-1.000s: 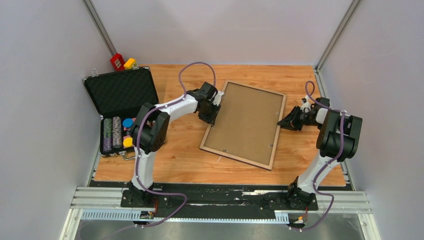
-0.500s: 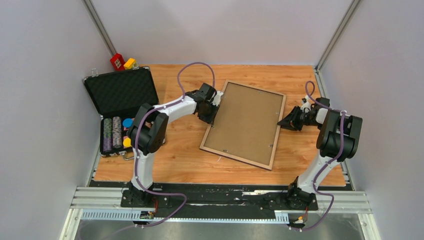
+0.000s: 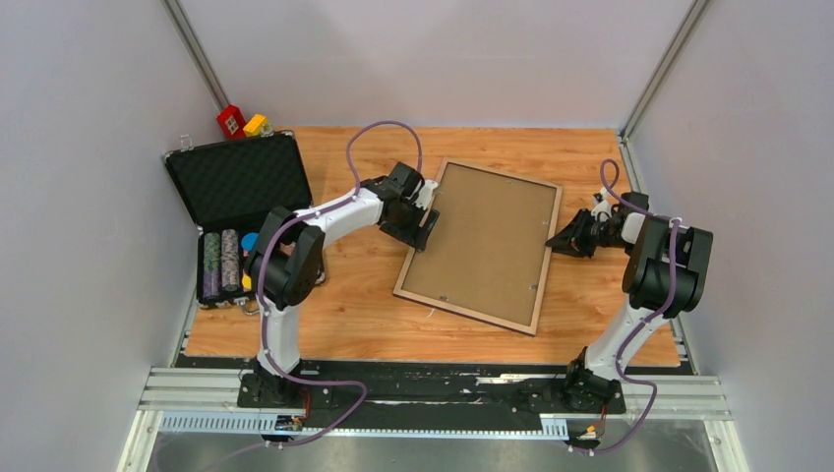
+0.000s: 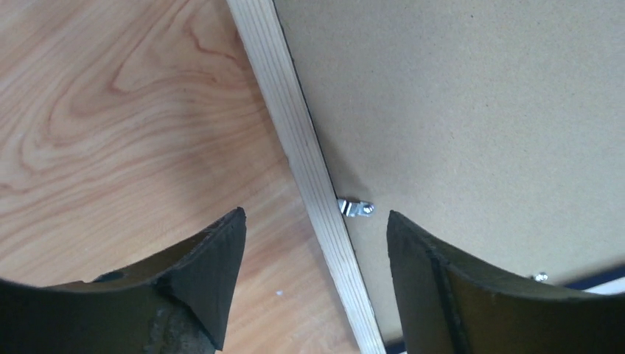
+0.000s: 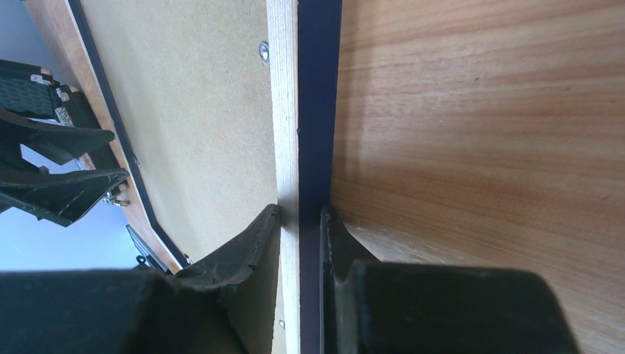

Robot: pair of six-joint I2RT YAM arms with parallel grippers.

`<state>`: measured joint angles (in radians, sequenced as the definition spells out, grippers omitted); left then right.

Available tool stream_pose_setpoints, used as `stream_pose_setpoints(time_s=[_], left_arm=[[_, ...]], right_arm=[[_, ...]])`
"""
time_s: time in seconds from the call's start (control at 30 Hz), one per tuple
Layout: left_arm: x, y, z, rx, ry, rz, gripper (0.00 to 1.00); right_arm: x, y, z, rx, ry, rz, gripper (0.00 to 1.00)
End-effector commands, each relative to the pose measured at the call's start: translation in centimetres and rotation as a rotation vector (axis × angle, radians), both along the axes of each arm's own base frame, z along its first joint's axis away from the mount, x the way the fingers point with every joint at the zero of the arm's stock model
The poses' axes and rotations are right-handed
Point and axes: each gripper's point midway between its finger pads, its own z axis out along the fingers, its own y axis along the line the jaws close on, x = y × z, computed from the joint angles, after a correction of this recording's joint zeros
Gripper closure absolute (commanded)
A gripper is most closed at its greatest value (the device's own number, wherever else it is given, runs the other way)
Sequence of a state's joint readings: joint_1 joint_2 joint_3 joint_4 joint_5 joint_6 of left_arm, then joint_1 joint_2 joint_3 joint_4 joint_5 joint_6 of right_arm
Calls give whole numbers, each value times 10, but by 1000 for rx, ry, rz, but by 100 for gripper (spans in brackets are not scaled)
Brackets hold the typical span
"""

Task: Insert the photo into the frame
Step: Install the photo frame at the center of the board, then adjust the photo frame at the center of the board.

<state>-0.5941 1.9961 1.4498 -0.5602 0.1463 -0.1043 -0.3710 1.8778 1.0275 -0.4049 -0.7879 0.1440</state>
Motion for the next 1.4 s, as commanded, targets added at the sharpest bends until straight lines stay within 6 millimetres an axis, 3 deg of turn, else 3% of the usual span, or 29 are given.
stream_pose_setpoints(time_s=[0.0, 0.17, 0.47, 0.63, 1.03, 1.27, 1.37], left_arm=[[5, 1, 38, -27, -77, 3, 15], [16, 6, 48, -44, -89, 35, 1], [48, 19, 72, -136, -85, 87, 0], [54, 9, 79, -174, -76, 53, 0], [65, -22, 31, -232, 82, 27, 5], [68, -29, 18, -246, 106, 29, 18], [63, -30, 16, -257, 115, 32, 30]], right_arm=[[4, -14, -8, -72, -23, 10, 100], [1, -13, -6, -88, -22, 63, 100], [-17, -10, -9, -243, -38, 235, 100], [-31, 0, -13, -267, -52, 330, 100], [-53, 15, -17, -212, -42, 438, 100], [-54, 16, -12, -207, -45, 431, 96], [-49, 16, -8, -203, -46, 414, 87]])
